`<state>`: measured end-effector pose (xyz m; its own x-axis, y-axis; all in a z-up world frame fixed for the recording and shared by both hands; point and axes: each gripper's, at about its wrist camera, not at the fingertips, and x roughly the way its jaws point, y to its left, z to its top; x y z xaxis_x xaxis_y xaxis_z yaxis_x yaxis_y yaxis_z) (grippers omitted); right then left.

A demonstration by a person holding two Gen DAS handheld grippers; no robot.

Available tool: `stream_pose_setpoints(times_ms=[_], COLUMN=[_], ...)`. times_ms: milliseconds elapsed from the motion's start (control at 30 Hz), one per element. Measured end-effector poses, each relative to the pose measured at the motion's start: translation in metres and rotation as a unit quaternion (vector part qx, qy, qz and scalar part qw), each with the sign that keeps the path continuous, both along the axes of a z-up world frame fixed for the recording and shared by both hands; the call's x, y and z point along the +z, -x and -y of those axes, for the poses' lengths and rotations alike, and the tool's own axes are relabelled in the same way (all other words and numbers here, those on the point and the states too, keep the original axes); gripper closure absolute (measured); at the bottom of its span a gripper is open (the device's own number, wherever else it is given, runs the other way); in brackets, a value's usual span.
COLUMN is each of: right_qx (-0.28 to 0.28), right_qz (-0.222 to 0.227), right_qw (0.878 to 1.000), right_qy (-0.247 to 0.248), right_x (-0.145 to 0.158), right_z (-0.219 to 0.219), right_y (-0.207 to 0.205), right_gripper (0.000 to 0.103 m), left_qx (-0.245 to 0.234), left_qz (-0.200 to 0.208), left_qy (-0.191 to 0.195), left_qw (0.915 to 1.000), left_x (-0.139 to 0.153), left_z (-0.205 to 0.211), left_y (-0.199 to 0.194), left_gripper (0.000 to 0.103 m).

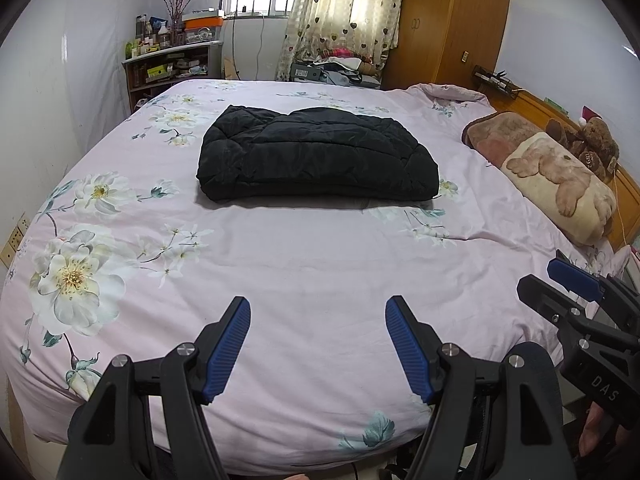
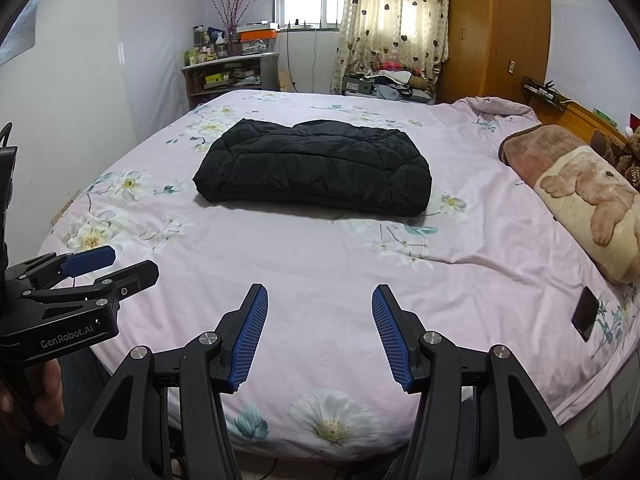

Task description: Fold large clothes

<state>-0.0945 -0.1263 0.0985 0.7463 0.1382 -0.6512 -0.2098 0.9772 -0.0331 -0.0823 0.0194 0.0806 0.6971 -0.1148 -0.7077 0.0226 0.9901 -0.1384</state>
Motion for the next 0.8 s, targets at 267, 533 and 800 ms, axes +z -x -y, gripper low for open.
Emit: stream_pose_setpoints(times_ms=[267, 533, 800], right_qx=[0.0, -0.002, -0.002], right_qz=[-0.001, -0.003, -0.005], right_qw=[1.0, 1.0, 1.0], right_qy=[0.0, 0.001, 0.001], right_x=[0.0004, -0.0025, -0.0053], right_z=[-0.0009, 0.0028, 0.0053], right_y=[-0.0007, -0.001, -0.002], right_gripper=[0.048, 0.048, 0.048], left_qx=[-0.001, -0.001, 0.001], left_qz=[-0.003, -0.009, -0.01], left_qy=[-0.01, -0.024, -0.016], left_qw=[0.9999, 0.9997, 0.9998], left_x=[-0.0037, -0.0072, -0.0054], left_z=[-0.0033, -0.0014, -0.004], left_y=[-0.0002, -0.0024, -0.0046], left_gripper=[0.031, 0.031, 0.031])
